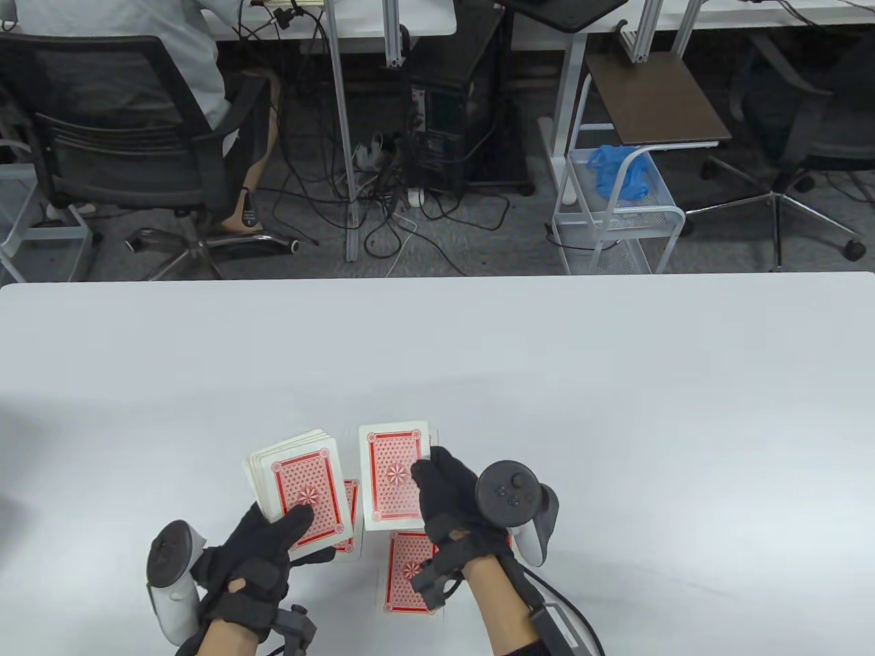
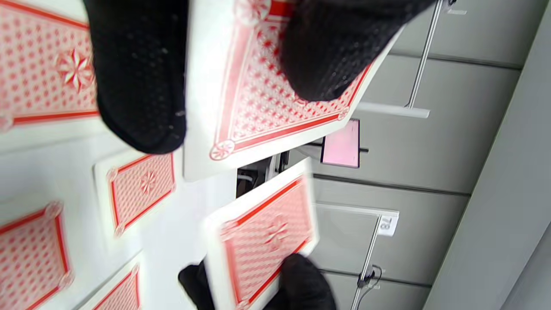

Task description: Four-player card dealing with fan arrangement

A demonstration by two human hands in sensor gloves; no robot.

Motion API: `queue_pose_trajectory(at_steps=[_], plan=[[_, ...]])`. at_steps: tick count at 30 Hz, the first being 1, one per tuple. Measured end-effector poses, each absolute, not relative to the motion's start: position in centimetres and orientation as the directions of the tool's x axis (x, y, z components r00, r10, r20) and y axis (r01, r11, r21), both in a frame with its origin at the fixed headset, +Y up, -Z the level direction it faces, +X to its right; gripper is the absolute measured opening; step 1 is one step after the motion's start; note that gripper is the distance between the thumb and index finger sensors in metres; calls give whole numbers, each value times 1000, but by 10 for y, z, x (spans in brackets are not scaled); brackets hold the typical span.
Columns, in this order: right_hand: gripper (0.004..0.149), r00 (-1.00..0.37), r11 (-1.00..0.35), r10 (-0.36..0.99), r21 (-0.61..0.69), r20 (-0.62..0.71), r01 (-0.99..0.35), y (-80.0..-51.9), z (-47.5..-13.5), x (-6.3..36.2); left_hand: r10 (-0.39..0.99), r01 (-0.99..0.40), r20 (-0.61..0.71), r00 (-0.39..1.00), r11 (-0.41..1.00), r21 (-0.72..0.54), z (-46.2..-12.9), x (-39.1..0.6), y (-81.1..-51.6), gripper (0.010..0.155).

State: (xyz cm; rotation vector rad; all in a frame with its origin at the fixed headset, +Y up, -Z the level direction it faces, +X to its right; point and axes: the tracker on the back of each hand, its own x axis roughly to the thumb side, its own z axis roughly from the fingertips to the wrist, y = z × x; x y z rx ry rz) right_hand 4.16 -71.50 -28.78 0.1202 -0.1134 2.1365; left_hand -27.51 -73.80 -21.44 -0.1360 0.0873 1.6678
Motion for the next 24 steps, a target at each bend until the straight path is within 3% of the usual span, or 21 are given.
queue_pose_trajectory(at_steps=[2, 4, 6, 8, 12, 13, 15, 17, 19, 21, 24], plan=[[36, -591, -590, 805, -27, 55, -807, -721, -300, 42, 981, -989, -131, -145, -148, -19, -215, -280, -737, 53], [38, -655, -653, 755, 66, -13, -754, -730, -316, 38, 979, -986, -120, -164, -166, -13, -215, -282, -735, 53], [41, -755, -738, 650, 169, -85, -654, -740, -328, 31, 983, -989, -108, -145, -148, -21, -215, -281, -733, 53], [42, -838, -819, 535, 179, -106, -545, -747, -336, 23, 987, -990, -95, -132, -135, -33, -215, -280, -731, 53], [45, -975, -965, 216, 140, -48, -221, -757, -344, 8, 990, -989, -68, -126, -130, -64, -216, -278, -726, 52], [47, -996, -987, 81, 139, -24, -84, -763, -346, 3, 991, -990, -66, -117, -122, -66, -216, -278, -725, 52], [48, -999, -989, -50, 142, -4, 49, -767, -345, -2, 992, -992, -65, -105, -109, -70, -217, -278, -725, 52], [51, -995, -989, -99, 109, 5, 99, -761, -342, -8, 993, -993, -77, -91, -96, -67, -218, -278, -727, 52], [46, -996, -998, -62, 3, 67, 62, -745, -336, -12, 993, -994, -94, -73, -80, -68, -219, -278, -730, 52], [43, -981, -986, 140, -69, 135, -150, -727, -325, -15, 992, -995, -114, -58, -66, -70, -220, -275, -734, 52], [56, -784, -811, 564, -8, 259, -585, -702, -299, -15, 989, -992, -136, -54, -69, -105, -221, -266, -738, 53]])
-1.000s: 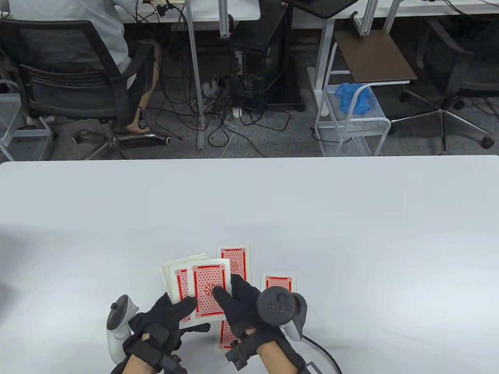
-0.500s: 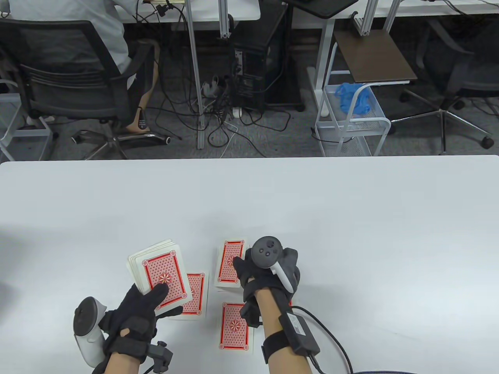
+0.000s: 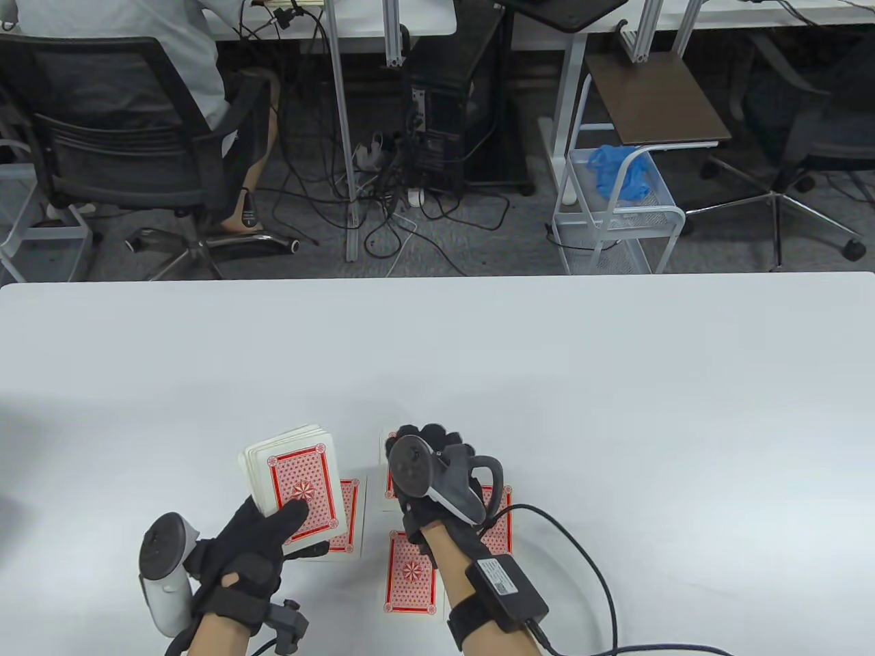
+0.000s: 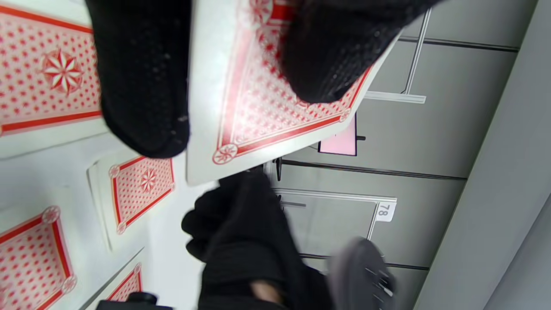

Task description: Four-player card dealing with fan arrangement

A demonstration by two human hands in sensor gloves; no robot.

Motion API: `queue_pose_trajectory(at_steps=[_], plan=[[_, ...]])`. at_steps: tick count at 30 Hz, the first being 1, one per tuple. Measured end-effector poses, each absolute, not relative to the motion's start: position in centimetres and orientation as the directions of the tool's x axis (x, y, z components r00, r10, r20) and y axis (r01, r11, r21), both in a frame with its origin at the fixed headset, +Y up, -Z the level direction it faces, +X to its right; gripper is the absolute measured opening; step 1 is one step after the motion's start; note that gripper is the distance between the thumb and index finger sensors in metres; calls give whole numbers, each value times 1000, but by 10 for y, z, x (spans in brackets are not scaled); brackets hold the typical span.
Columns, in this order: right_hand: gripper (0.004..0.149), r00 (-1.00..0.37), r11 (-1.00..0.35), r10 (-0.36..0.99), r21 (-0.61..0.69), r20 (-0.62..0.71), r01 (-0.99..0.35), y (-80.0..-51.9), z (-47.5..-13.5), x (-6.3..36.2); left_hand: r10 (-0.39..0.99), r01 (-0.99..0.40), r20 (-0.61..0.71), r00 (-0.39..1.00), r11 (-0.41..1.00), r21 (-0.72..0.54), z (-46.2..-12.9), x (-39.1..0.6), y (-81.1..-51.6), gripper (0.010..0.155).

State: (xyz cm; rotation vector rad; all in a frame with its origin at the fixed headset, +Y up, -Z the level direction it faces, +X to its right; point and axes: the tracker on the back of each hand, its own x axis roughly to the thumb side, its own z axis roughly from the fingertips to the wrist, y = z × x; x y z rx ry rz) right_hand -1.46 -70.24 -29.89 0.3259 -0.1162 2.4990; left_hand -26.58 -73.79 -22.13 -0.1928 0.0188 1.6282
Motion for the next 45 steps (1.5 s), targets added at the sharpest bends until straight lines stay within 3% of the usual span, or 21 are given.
queue_pose_trajectory(at_steps=[3, 7, 11, 12, 14, 16, 20, 22, 24, 25, 28, 30, 31, 33, 37, 42, 45], plan=[[70, -602, -650, 740, 88, 300, -755, -690, -268, -13, 983, -983, -158, -92, -115, -144, -219, -251, -741, 53], [73, -671, -743, 648, 107, 361, -660, -685, -239, -9, 971, -960, -180, -155, -191, -206, -216, -232, -742, 53], [58, -678, -710, 624, -82, 389, -699, -687, -220, 4, 966, -936, -180, -185, -229, -268, -214, -224, -744, 54], [57, -695, -725, 604, -94, 390, -682, -689, -217, 7, 957, -918, -188, -221, -269, -291, -214, -223, -743, 55], [50, -681, -697, 609, -134, 408, -704, -691, -213, 9, 972, -929, -163, -167, -211, -305, -214, -221, -743, 55], [48, -655, -680, 651, -89, 382, -728, -692, -213, 14, 967, -906, -169, -191, -240, -350, -215, -218, -744, 57], [40, -352, -384, 902, 92, 250, -919, -704, -224, 31, 949, -865, -181, -260, -312, -392, -217, -217, -746, 58], [41, -122, -155, 984, 278, 131, -948, -712, -235, 47, 942, -863, -179, -283, -332, -381, -218, -219, -745, 57], [43, -69, -89, 994, 261, 84, -961, -716, -241, 65, 955, -890, -160, -250, -292, -351, -218, -224, -743, 56], [42, -117, -131, 990, 194, 78, -972, -716, -242, 75, 960, -904, -156, -234, -274, -327, -218, -227, -743, 56], [40, -445, -445, 893, -25, 58, -895, -720, -248, 107, 959, -930, -174, -224, -263, -258, -217, -236, -745, 55], [37, -624, -625, 781, -17, -26, -781, -726, -253, 121, 954, -934, -186, -236, -276, -227, -216, -240, -745, 55], [38, -704, -702, 706, 55, -74, -710, -731, -256, 125, 956, -939, -181, -229, -266, -220, -217, -242, -745, 55], [38, -782, -771, 615, 128, -104, -623, -741, -259, 128, 959, -942, -176, -222, -257, -214, -217, -243, -745, 55], [40, -883, -880, 450, 105, -132, -464, -755, -262, 124, 963, -946, -172, -207, -242, -216, -216, -244, -744, 55], [48, -996, -993, 12, 114, -85, -22, -766, -266, 109, 969, -952, -170, -181, -216, -218, -215, -242, -745, 54], [48, -995, -996, -53, 82, -79, 47, -760, -266, 104, 970, -954, -168, -173, -208, -218, -215, -243, -746, 54]])
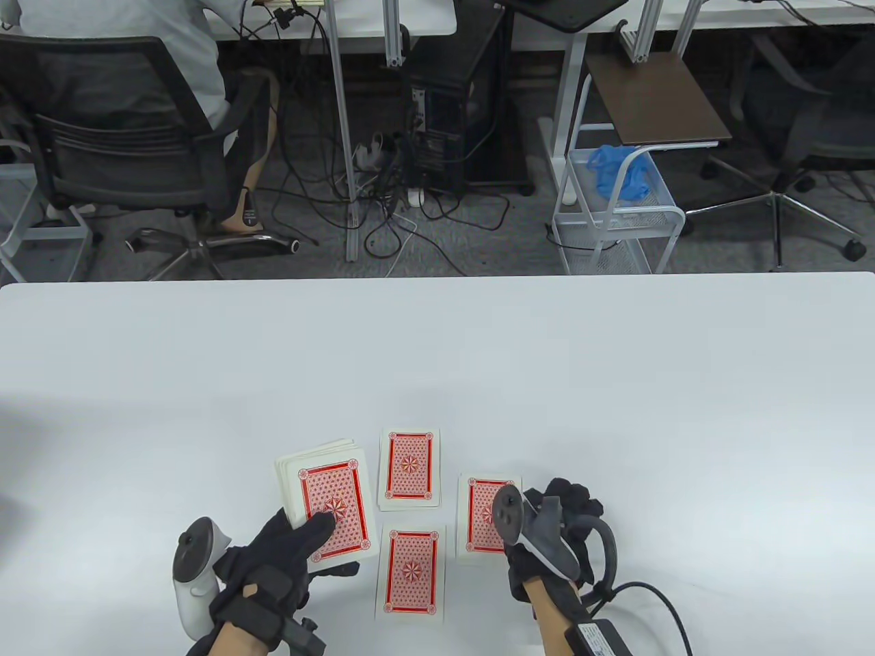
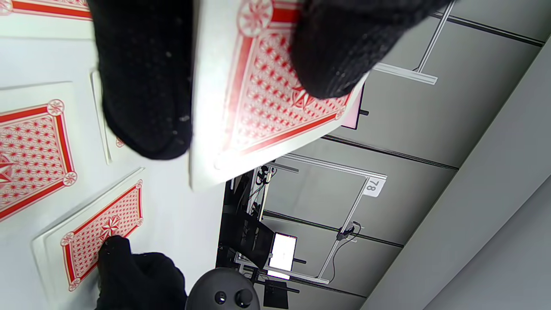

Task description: Four-player card dealing with fan arrangement

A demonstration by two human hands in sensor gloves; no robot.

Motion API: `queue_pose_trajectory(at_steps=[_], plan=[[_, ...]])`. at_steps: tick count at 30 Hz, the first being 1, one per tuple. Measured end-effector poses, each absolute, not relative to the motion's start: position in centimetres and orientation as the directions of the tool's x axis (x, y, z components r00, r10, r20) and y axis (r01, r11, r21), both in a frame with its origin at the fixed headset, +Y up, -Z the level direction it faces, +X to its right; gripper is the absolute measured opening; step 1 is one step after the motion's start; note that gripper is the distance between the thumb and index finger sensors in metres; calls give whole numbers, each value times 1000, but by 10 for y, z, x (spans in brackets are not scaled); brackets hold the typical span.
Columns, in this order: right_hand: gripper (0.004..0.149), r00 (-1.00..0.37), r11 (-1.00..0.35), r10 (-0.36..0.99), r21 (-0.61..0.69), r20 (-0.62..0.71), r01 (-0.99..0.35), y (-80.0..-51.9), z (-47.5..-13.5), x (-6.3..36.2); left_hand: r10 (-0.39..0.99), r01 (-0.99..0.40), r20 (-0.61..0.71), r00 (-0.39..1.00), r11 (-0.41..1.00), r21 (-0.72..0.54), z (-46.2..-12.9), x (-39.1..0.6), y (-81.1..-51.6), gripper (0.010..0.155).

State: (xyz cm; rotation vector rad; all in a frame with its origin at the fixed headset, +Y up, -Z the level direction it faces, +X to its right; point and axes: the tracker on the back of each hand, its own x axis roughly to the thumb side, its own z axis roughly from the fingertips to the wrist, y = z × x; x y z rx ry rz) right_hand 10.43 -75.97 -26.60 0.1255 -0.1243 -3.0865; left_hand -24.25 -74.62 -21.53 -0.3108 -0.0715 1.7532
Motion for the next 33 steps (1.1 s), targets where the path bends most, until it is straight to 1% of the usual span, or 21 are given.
queue_pose_trajectory(at_steps=[1, 2, 4, 5, 6, 8, 9, 11, 12, 14, 17, 19, 21, 24, 26, 27, 28, 29, 30, 31, 33], plan=[[45, -999, -1000, 0, 24, -53, -2, -752, -263, 100, 971, -955, -172, -166, -201, -216, -215, -242, -747, 54], [43, -996, -995, 93, -35, -8, -93, -744, -260, 96, 972, -956, -176, -158, -195, -219, -215, -240, -748, 54], [45, -933, -928, 344, -114, 102, -355, -726, -251, 82, 972, -955, -185, -143, -185, -231, -215, -236, -749, 54], [48, -886, -881, 437, -124, 156, -457, -720, -247, 75, 972, -955, -189, -138, -182, -236, -215, -234, -750, 53], [54, -785, -791, 569, -99, 244, -604, -712, -241, 64, 971, -954, -197, -135, -181, -239, -214, -231, -750, 53], [64, -631, -648, 723, -42, 281, -760, -704, -229, 44, 967, -958, -212, -140, -186, -219, -210, -224, -750, 53], [69, -600, -622, 746, -18, 291, -783, -702, -225, 37, 967, -961, -215, -140, -184, -204, -208, -222, -750, 53], [72, -600, -634, 734, 2, 319, -774, -697, -218, 21, 970, -968, -204, -134, -172, -184, -206, -217, -748, 53], [70, -658, -692, 677, -19, 329, -721, -695, -216, 16, 972, -964, -196, -133, -173, -202, -205, -216, -748, 53], [59, -718, -733, 593, -123, 365, -669, -692, -214, 13, 965, -958, -206, -160, -202, -205, -204, -215, -747, 53], [48, -706, -707, 590, -171, 391, -686, -690, -213, 14, 955, -933, -207, -212, -261, -248, -206, -214, -750, 55], [43, -670, -668, 631, -167, 391, -726, -690, -215, 19, 945, -911, -218, -245, -301, -282, -208, -212, -752, 56], [39, -620, -628, 689, -118, 377, -769, -693, -219, 25, 943, -897, -223, -246, -309, -316, -211, -211, -754, 57], [40, -423, -452, 856, 33, 298, -892, -707, -228, 41, 936, -904, -245, -253, -319, -284, -213, -216, -756, 56], [43, -325, -340, 920, 35, 221, -940, -717, -229, 51, 963, -957, -211, -170, -212, -196, -213, -226, -752, 55], [44, -311, -320, 930, 14, 197, -947, -722, -229, 57, 973, -976, -198, -122, -154, -155, -213, -232, -750, 55], [44, -350, -352, 918, -25, 187, -936, -727, -229, 65, 981, -990, -180, -72, -93, -110, -213, -240, -748, 55], [44, -391, -387, 904, -57, 172, -920, -729, -229, 69, 982, -993, -178, -67, -83, -86, -212, -246, -747, 55], [42, -475, -467, 869, -86, 139, -880, -732, -231, 75, 978, -992, -184, -99, -112, -61, -211, -253, -748, 55], [40, -523, -518, 846, -73, 104, -852, -733, -233, 77, 970, -986, -192, -148, -160, -51, -211, -258, -748, 55], [39, -621, -621, 783, 56, 24, -781, -738, -238, 75, 952, -968, -190, -242, -249, -16, -210, -267, -747, 54]])
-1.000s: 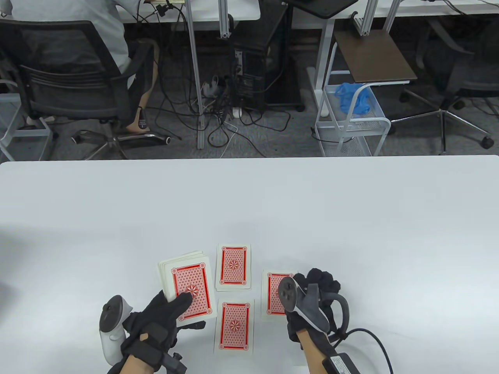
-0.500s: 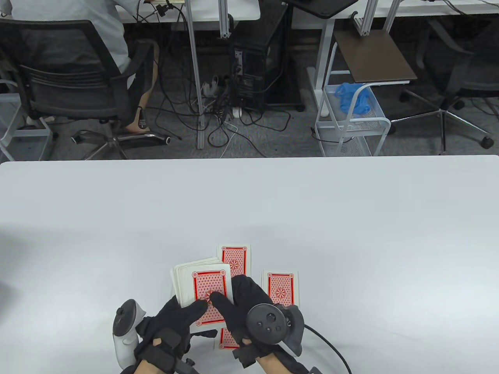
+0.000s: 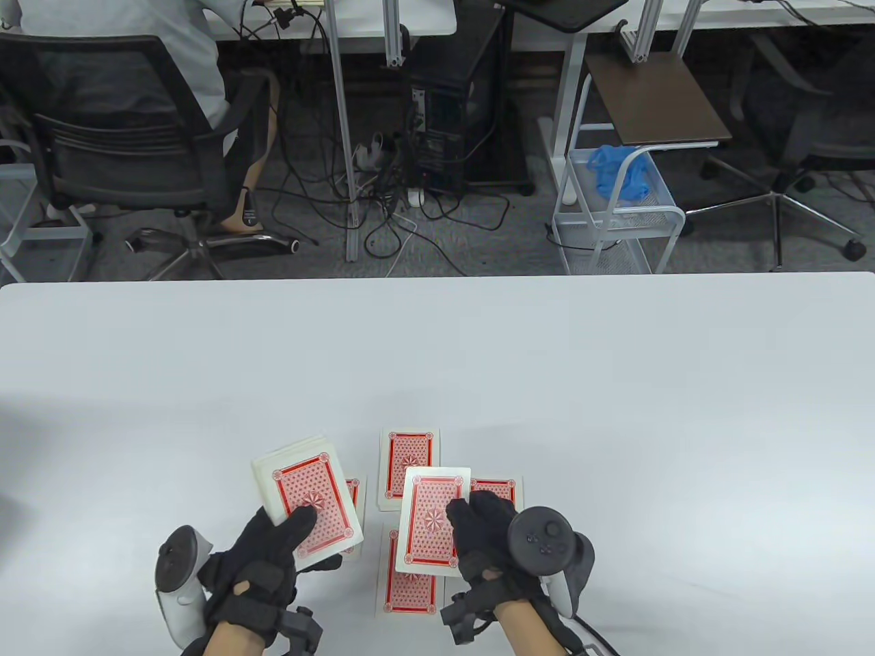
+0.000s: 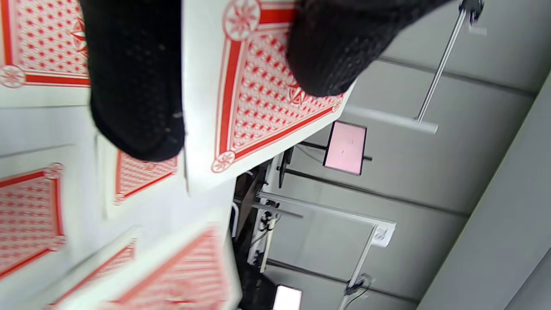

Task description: Four-player card dealing with fan arrangement

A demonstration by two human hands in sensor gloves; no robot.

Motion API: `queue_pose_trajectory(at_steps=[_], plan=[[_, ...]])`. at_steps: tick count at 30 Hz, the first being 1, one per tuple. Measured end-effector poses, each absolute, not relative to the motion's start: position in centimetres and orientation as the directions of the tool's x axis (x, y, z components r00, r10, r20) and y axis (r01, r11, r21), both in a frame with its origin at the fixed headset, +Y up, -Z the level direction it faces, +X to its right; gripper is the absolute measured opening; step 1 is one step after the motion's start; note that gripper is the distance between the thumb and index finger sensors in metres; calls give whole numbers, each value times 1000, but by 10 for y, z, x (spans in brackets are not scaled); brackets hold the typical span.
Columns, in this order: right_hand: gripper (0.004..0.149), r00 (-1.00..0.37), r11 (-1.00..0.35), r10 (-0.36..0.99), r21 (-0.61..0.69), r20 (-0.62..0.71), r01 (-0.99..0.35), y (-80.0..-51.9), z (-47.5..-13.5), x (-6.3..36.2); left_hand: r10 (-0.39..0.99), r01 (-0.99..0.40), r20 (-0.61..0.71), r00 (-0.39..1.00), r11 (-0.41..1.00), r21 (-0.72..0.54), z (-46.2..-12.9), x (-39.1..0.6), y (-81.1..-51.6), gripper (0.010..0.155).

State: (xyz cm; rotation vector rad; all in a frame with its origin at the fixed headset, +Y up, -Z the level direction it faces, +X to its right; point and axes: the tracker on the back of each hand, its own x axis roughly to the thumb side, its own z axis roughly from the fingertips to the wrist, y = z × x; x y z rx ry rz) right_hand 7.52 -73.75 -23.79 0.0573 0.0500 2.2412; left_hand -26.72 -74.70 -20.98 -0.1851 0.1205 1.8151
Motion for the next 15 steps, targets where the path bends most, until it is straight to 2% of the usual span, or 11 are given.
queue_pose_trajectory(at_steps=[4, 6, 9, 15], plan=[[40, -727, -695, 686, 318, 23, -645, -744, -238, 53, 960, -975, -169, -221, -224, 1, -210, -275, -744, 55], [41, -792, -774, 604, 302, 89, -557, -746, -235, 40, 956, -971, -175, -233, -238, -3, -210, -273, -744, 54], [42, -927, -926, 329, 253, 181, -279, -749, -229, 19, 960, -975, -181, -212, -220, -27, -210, -269, -744, 54], [46, -970, -980, -75, 163, 231, 114, -763, -226, 1, 968, -978, -184, -172, -190, -84, -209, -259, -744, 54]])
